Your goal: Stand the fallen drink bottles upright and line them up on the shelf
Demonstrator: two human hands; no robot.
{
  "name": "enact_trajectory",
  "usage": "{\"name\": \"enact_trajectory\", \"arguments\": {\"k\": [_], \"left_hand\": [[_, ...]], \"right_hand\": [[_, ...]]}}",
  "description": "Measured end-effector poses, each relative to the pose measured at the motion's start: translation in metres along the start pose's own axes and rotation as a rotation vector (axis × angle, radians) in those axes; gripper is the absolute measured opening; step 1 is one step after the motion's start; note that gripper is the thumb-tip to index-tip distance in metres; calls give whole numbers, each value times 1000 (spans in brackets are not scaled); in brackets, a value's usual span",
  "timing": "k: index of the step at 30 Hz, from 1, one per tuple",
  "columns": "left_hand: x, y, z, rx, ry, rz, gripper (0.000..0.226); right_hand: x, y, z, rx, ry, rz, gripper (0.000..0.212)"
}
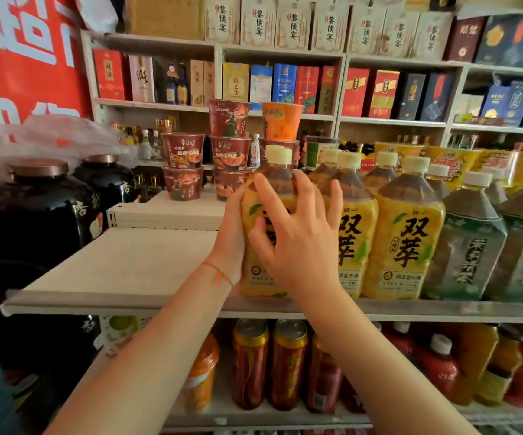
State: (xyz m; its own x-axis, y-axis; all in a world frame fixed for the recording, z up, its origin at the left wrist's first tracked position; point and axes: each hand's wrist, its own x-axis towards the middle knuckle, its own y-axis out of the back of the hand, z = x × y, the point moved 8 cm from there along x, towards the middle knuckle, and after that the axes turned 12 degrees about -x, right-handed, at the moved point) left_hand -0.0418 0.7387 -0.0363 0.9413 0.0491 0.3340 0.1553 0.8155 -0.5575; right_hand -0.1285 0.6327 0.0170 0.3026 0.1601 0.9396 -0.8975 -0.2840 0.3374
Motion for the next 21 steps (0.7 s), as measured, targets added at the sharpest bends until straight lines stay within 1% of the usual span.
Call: {"name": "enact_trajectory", "arguments": {"k": [3,6,10,14,16,19,20,21], "left_hand": [[2,-2,-4,-3,-3,-9,61],[0,-6,-4,-18,3,-39,54],[-3,-7,-6,-49,13,-69,58],[-3,-6,-5,-64,37,-49,61],[-7,-6,-4,-28,51,-47,61],[-18,-6,8,166,25,62,55],[-22,-6,19,231,-33,110,49],[-29,-2,39,331,-158,213,42]], "right_hand": [[0,-3,2,18,6,24,49],[0,-8,1,-6,4,38,51],[-2,-10,0,-3,3,53,52],[-1,-10,1,-9,-11,18,51],[-2,-10,1,17,-14,-24,52],[-2,7,0,155,15,-70,55],[-2,17,9,215,13,-48,55],[2,37,18,292,-2,-16,53]]}}
